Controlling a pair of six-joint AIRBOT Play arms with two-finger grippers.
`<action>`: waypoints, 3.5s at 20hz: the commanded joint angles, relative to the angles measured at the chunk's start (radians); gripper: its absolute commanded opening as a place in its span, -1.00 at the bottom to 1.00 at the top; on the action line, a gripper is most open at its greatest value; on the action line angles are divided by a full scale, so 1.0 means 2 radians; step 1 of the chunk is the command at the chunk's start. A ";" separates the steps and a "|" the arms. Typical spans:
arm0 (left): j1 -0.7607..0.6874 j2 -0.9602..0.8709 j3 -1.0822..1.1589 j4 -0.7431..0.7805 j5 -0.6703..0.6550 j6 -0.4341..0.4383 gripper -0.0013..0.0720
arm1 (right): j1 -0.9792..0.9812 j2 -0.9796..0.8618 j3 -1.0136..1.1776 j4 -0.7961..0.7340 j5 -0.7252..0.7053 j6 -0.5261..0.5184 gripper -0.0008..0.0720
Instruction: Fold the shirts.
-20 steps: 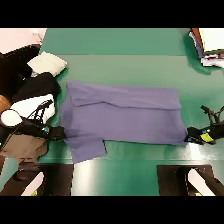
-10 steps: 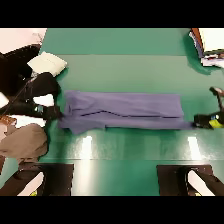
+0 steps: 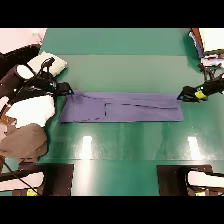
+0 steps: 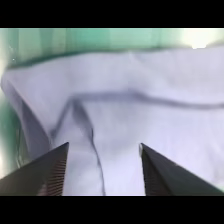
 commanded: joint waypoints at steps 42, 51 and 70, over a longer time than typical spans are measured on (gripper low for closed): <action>-0.204 -0.174 0.241 -0.006 -0.011 -0.088 -0.91 | 0.244 0.001 0.231 0.282 0.009 -0.006 -0.93; 0.014 0.028 0.240 0.097 -0.080 -0.083 -0.91 | 0.477 -0.194 0.385 0.286 -0.059 -0.078 0.49; 0.032 0.040 0.240 0.051 -0.117 -0.060 -0.91 | 0.226 -0.182 0.047 0.270 -0.059 -0.044 0.79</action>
